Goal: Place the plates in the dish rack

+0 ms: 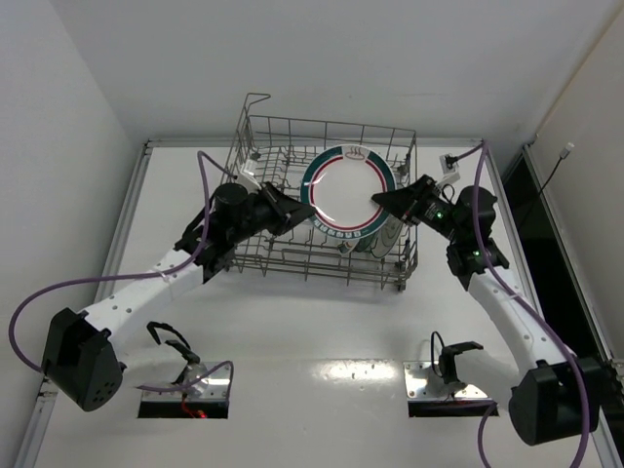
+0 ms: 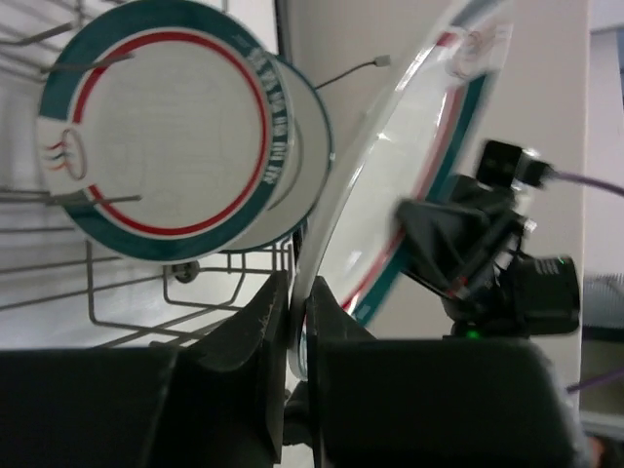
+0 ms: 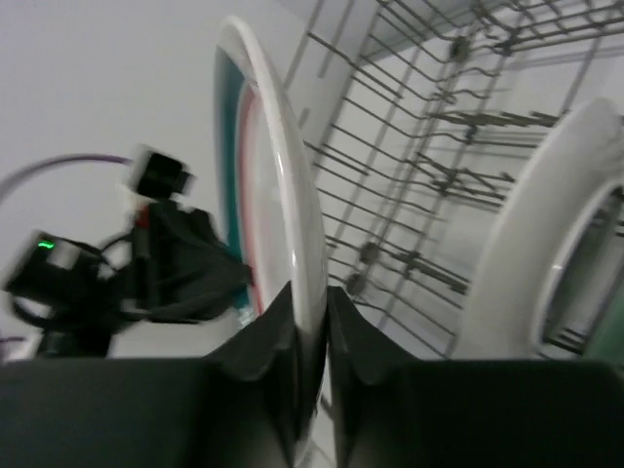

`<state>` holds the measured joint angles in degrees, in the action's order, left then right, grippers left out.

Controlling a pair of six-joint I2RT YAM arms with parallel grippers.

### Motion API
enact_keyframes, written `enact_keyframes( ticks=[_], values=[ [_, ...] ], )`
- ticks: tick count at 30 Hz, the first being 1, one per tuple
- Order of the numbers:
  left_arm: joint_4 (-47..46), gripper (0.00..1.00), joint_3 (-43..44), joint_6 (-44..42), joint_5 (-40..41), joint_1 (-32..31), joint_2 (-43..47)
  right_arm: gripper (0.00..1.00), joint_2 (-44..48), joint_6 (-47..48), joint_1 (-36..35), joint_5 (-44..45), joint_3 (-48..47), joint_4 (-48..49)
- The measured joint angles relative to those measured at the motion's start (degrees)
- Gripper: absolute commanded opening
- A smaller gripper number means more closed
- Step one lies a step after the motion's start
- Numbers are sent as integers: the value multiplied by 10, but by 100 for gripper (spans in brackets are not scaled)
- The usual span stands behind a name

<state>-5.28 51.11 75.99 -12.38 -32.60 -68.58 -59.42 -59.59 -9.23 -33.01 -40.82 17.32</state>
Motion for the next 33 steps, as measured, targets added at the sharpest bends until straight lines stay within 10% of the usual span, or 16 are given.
enact_keyframes(
  ticks=[4,12,21,33],
  values=[
    [26,44,36,-49,-7,11,0,0,2,15,-6,55,-24,-94],
    [220,88,132,-162,77,36,0,0,-16,104,-101,302,-217,-360],
    [421,94,240,-232,297,70,25,0,-210,116,-272,609,-473,-607],
    [490,94,249,-280,339,120,32,0,-341,92,-294,752,-547,-749]
  ],
)
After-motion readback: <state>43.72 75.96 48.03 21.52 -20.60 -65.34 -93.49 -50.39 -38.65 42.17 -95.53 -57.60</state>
